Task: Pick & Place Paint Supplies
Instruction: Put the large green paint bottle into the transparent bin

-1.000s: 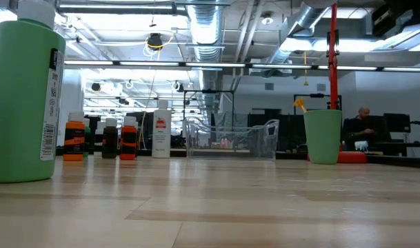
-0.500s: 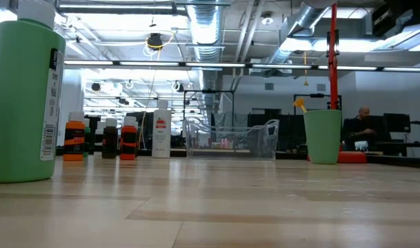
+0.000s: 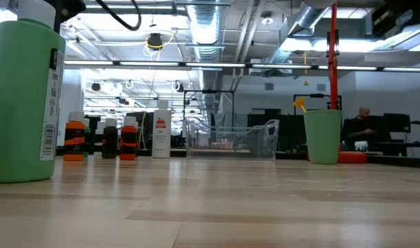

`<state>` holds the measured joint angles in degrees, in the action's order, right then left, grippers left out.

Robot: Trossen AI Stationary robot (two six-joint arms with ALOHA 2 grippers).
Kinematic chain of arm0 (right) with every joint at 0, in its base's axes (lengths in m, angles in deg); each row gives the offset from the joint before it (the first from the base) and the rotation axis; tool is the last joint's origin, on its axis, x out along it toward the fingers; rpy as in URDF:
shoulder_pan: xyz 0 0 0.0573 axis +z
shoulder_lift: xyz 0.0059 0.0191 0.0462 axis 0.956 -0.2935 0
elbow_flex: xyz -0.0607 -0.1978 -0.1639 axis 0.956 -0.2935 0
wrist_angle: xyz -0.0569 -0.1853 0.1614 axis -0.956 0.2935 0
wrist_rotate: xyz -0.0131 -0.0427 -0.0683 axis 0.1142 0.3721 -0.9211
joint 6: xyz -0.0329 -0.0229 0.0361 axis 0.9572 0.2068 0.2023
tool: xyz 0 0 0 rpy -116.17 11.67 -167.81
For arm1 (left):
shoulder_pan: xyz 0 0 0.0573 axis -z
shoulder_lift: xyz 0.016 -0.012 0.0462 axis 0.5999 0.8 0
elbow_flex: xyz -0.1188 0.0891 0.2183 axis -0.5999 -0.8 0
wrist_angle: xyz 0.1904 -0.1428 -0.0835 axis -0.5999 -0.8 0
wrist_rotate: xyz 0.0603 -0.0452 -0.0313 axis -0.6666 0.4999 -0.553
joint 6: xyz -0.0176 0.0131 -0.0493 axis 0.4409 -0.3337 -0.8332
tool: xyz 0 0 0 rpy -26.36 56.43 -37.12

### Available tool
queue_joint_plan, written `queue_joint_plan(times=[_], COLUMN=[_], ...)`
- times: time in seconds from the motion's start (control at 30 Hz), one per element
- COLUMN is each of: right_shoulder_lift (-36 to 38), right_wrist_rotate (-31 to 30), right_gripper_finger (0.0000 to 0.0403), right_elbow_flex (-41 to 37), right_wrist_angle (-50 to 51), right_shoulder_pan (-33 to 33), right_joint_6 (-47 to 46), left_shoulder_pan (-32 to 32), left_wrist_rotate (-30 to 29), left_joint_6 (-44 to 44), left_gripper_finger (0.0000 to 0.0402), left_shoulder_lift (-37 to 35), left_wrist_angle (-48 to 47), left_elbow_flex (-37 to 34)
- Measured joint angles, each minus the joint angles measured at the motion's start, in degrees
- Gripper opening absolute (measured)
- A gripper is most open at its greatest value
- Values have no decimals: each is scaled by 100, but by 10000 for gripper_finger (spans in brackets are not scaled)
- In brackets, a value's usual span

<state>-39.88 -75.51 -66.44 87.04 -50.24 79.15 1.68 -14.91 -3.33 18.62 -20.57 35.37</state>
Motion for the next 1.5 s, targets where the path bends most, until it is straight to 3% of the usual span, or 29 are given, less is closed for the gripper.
queue_joint_plan(times=[0.5, 0.97, 1.17, 1.5], right_shoulder_lift=[1, 2, 0, 2], right_wrist_rotate=[0, 0, 0, 0], right_gripper_finger=[21, 21, 21, 21], right_elbow_flex=[0, 0, 0, 0], right_wrist_angle=[15, 15, 15, 15], right_shoulder_pan=[0, 1, 2, 2], right_joint_6=[0, 0, 0, 0], left_shoulder_pan=[77, 37, -113, -969], left_wrist_rotate=[-384, -433, -433, -367], left_joint_6=[26, 26, 98, 1222], left_gripper_finger=[223, 87, 83, 83], left_shoulder_lift=[0, 0, 0, 0], left_wrist_angle=[181, 217, 219, 342], left_elbow_flex=[-120, -120, -120, -127])
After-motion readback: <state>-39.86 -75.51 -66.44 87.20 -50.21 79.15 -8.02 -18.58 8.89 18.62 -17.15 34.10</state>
